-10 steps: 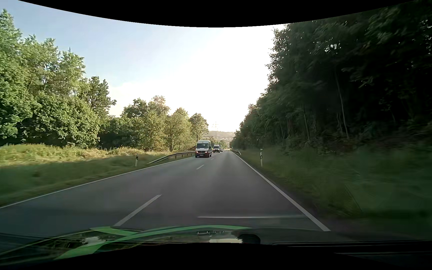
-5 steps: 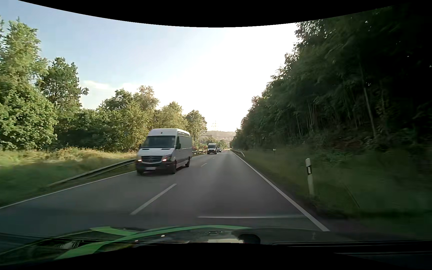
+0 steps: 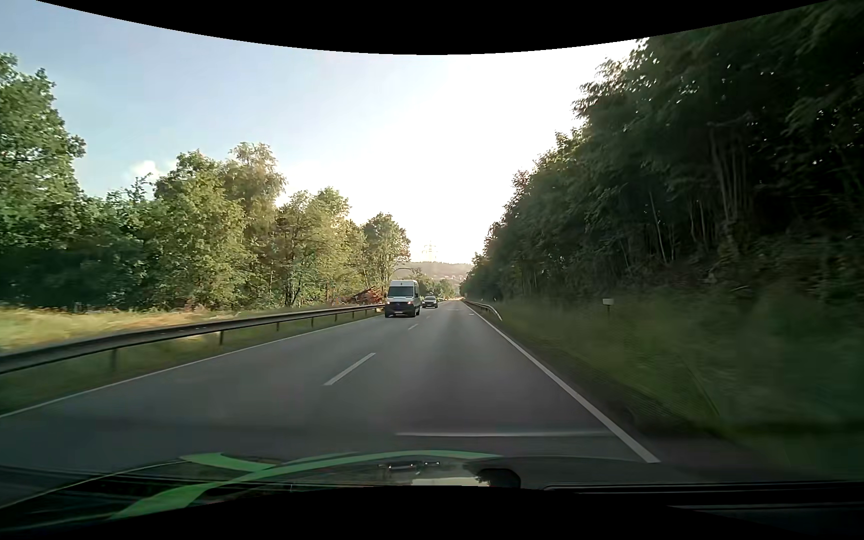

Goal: Follow the waypoints while adhering to traffic rules and regulations

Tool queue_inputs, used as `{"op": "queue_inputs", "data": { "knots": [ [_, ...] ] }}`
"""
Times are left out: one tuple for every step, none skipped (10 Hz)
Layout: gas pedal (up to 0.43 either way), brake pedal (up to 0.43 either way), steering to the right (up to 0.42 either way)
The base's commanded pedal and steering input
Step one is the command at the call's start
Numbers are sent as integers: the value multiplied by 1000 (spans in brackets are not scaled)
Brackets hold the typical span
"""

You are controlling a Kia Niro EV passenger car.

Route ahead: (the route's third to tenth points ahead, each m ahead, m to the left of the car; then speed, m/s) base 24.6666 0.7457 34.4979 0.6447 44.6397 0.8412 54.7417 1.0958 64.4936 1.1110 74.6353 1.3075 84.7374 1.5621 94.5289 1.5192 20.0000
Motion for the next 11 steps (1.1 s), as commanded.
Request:
{"op": "queue_inputs", "data": {
  "knots": [
    [150,0,0],
    [157,0,0],
    [157,0,0],
    [157,0,0],
    [157,0,0],
    [169,0,0],
    [169,0,0],
    [169,0,0],
    [169,0,0],
    [169,0,0],
    [169,0,0]
  ]
}}
